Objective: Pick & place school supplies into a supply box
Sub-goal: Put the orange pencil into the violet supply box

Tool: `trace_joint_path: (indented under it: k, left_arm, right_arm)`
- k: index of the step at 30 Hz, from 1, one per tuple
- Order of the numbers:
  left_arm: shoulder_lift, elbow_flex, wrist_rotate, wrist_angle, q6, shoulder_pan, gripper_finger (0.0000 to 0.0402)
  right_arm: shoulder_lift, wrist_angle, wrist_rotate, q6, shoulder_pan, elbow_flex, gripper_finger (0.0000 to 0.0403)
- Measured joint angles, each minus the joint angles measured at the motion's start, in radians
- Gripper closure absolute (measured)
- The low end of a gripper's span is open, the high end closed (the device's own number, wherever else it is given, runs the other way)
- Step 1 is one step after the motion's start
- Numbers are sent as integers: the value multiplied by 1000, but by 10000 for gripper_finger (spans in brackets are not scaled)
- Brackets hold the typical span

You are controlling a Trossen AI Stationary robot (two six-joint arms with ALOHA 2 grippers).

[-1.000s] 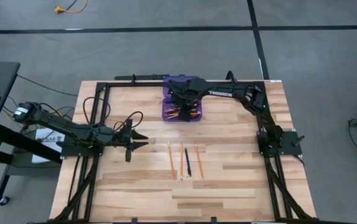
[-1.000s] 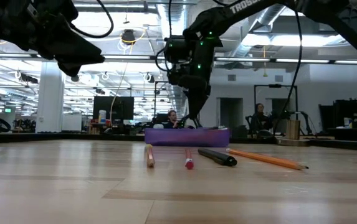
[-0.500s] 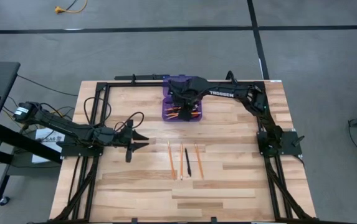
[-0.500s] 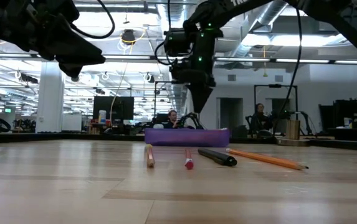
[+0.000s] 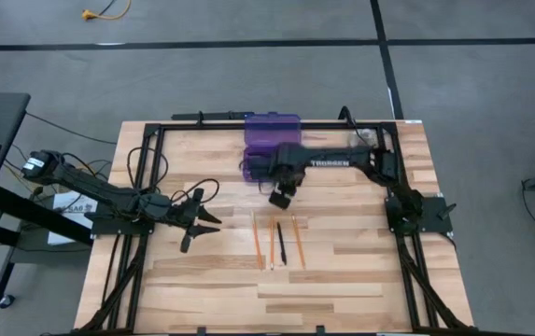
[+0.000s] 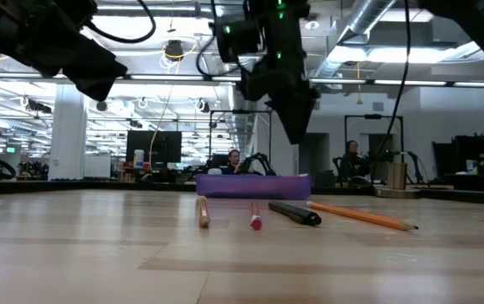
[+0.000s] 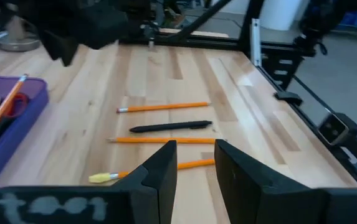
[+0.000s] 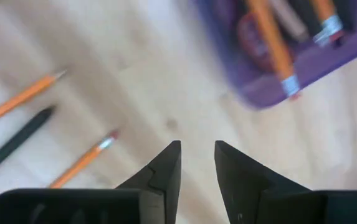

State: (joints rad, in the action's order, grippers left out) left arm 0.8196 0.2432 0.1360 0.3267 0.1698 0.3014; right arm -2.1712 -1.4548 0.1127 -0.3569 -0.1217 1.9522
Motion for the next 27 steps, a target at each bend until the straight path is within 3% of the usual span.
trace_joint_path:
  k: [15,21,27]
  left_arm:
    - [0,0,-8,-1,-61,162,306]
    - [0,0,-50,0,-61,217,306]
    - [0,0,-52,0,-54,262,306]
  right_arm:
    - [0,-40,46,-582,400,-1,311]
    - [-1,-37,42,-732,484,-1,311]
    - [-1,-49,42,-761,501,-1,311]
